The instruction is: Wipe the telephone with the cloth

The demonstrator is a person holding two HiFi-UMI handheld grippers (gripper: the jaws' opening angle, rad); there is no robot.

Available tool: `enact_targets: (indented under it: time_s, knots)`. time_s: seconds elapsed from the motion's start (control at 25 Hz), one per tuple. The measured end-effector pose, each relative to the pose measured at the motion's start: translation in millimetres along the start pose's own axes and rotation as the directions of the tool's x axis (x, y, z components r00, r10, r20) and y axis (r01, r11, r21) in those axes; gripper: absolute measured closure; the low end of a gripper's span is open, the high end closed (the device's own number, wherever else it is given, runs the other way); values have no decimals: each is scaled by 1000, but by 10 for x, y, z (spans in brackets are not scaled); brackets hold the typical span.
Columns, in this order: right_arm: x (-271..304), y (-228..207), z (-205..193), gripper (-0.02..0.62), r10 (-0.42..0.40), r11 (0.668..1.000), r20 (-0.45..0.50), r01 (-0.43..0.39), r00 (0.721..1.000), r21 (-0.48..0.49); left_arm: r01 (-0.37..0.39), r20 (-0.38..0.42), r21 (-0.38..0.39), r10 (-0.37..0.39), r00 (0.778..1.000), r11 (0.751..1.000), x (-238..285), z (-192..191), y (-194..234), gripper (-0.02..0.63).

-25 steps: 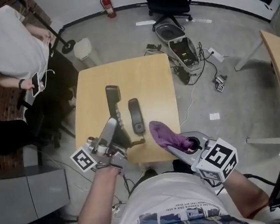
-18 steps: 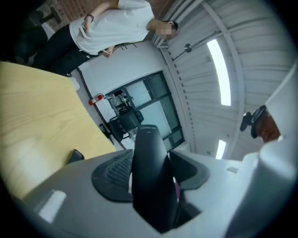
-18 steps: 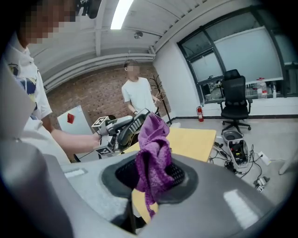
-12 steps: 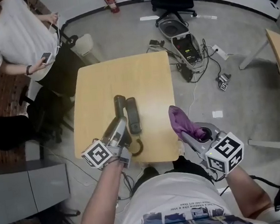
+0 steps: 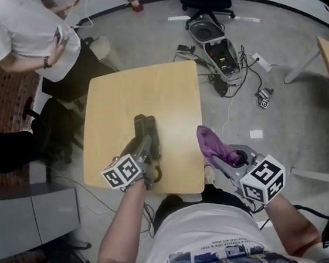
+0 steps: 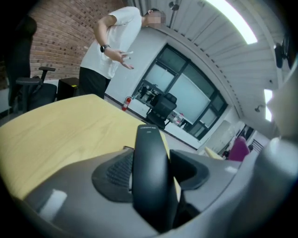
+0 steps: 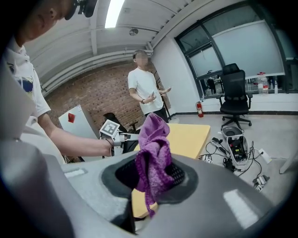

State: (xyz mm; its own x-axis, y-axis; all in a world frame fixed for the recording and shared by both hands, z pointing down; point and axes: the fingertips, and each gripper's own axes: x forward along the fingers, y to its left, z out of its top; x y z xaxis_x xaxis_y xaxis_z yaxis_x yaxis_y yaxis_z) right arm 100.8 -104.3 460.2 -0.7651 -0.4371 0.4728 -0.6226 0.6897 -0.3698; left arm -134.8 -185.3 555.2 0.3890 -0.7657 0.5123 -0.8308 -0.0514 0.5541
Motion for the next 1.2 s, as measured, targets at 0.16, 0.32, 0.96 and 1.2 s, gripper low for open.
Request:
enact_targets:
  time_s: [0.16,0.32,0.96,1.2]
  knots:
    - [10,-42,-31,509,19,1000,-2,-19,1000,-5,-73,-33,42,75,997,996,159,-104,82,348]
    - [43,-27,0,509,28,1000,-7,-28,1000,0,-166,-64,73,170,983,983,257,-136,234,348]
    - [29,-76,-62,509,47,999,-35,-47,998,4,-318,-156,214,354,922,924,495,-407,424,347]
    - [62,-75,-54,509,56,998,-43,-56,997,8,-331,-166,258,379,911,908,531,-401,463,345]
